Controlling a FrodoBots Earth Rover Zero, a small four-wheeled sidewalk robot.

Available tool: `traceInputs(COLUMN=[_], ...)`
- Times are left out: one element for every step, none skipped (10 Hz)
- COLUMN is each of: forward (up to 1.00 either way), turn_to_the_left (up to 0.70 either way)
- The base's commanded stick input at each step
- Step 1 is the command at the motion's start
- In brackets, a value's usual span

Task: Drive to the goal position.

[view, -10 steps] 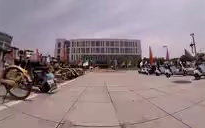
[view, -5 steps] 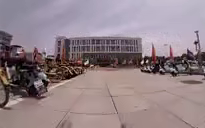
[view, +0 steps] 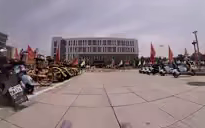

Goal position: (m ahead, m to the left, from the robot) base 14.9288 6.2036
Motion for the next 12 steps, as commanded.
traceInputs(forward=[1.0,1.0,1.0,1.0,1.0,1.0,1.0,1.0,1.0,1.0,1.0,1.0], turn_to_the_left=[0.0,0.0,0.0,0.0,0.0,0.0,0.0,0.0,0.0,-0.05,0.0,0.0])
